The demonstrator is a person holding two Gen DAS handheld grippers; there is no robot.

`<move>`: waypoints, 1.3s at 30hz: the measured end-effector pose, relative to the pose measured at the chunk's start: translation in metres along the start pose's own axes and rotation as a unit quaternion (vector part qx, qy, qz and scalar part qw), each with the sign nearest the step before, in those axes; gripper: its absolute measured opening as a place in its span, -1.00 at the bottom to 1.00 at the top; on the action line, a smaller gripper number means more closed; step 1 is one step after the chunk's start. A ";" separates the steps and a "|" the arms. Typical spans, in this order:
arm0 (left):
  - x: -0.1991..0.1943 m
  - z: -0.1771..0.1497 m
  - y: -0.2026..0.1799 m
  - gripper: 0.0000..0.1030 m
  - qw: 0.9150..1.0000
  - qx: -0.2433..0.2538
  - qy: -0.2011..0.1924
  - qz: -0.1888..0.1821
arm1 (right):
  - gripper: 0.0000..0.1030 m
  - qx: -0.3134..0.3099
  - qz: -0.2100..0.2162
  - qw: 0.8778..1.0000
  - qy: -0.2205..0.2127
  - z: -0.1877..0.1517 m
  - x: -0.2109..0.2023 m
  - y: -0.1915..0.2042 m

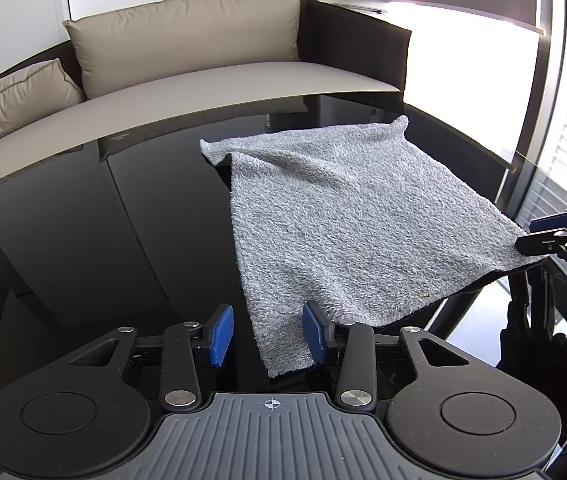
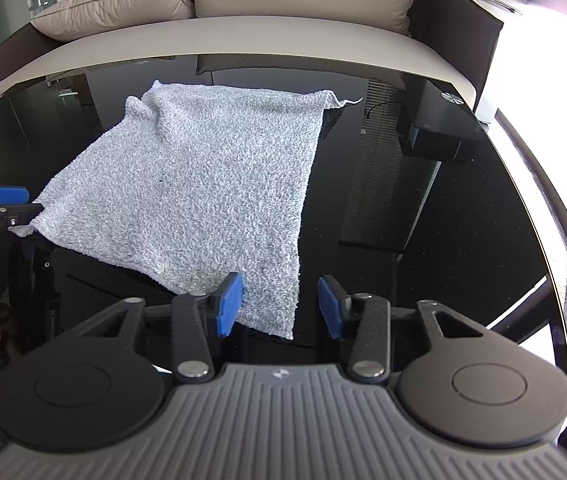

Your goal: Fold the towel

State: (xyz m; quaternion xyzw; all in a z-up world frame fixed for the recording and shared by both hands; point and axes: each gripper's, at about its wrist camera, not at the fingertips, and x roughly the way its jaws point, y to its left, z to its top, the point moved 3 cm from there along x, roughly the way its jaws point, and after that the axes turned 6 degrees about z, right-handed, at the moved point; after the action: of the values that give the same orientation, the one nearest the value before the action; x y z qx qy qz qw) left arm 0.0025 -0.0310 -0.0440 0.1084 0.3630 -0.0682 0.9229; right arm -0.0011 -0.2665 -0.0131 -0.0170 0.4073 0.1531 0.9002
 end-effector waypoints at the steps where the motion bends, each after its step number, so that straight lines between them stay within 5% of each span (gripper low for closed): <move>1: 0.000 0.000 -0.001 -0.49 1.000 0.001 -0.001 -0.001 | -0.48 -0.001 0.001 1.000 0.000 0.000 0.000 0.002; 6: -0.004 -0.003 -0.013 -0.89 1.000 0.025 -0.005 -0.002 | -0.86 -0.006 0.004 1.000 0.000 -0.004 -0.003 0.009; 26: -0.018 -0.010 -0.015 -0.81 1.000 0.020 0.000 0.021 | -0.86 -0.030 -0.039 0.999 0.014 -0.002 -0.007 0.015; 29: -0.021 -0.010 -0.007 -0.60 1.000 -0.005 -0.003 0.017 | -0.74 -0.020 -0.035 0.999 0.010 0.000 -0.011 0.010; 34: -0.023 -0.002 0.006 -0.43 0.999 -0.027 -0.016 0.025 | -0.18 0.014 -0.031 0.999 -0.016 0.007 -0.022 -0.003; 39: -0.020 0.003 0.016 -0.38 0.998 -0.039 -0.017 0.035 | -0.07 0.020 -0.047 0.998 -0.027 0.015 -0.019 -0.011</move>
State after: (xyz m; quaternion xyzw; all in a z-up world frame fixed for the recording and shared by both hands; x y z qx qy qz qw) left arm -0.0071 -0.0158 -0.0252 0.0839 0.3459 -0.0232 0.9342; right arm 0.0011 -0.2792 0.0094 -0.0140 0.3847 0.1029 0.9172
